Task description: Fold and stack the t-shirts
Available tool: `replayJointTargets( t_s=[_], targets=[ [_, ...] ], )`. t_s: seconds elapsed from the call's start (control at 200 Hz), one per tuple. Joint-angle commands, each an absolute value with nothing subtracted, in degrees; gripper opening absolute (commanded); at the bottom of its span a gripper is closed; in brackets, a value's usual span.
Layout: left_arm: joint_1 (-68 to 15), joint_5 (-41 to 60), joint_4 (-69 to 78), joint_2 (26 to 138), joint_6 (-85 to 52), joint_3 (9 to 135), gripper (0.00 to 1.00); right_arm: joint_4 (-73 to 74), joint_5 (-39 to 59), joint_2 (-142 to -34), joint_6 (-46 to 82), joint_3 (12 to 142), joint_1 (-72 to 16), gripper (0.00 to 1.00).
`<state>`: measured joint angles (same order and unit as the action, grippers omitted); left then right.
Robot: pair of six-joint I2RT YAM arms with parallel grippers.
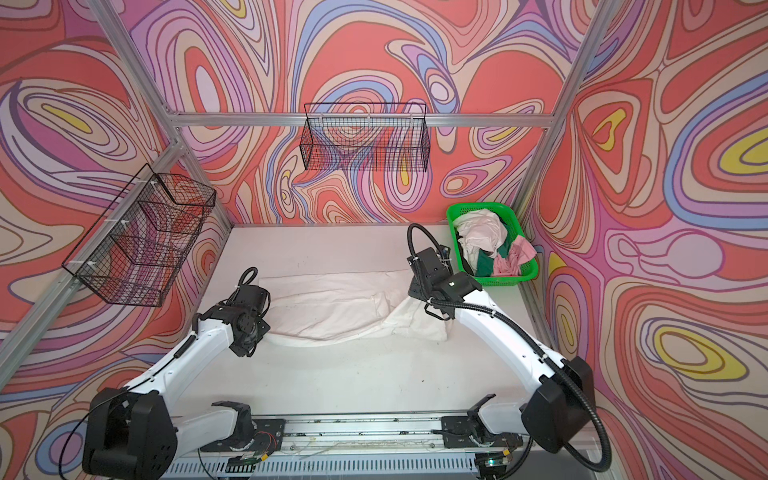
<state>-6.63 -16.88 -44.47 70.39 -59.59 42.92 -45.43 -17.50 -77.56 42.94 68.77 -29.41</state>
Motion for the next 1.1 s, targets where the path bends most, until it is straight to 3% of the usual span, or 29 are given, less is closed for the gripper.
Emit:
replayJointTargets(
  t_s=[0.0, 1.097],
  targets=[
    [-5.0, -13.9, -47.4, 72.7, -57.2, 45.1, 0.0, -43.1, -18.2, -78.9, 40.8, 70.4, -28.9, 0.0],
    [1.2, -8.7, -50.8, 94.5, -46.8, 62.0, 0.0, -36.3, -19.6, -92.8, 34.4, 79.2, -27.3, 0.0]
  ],
)
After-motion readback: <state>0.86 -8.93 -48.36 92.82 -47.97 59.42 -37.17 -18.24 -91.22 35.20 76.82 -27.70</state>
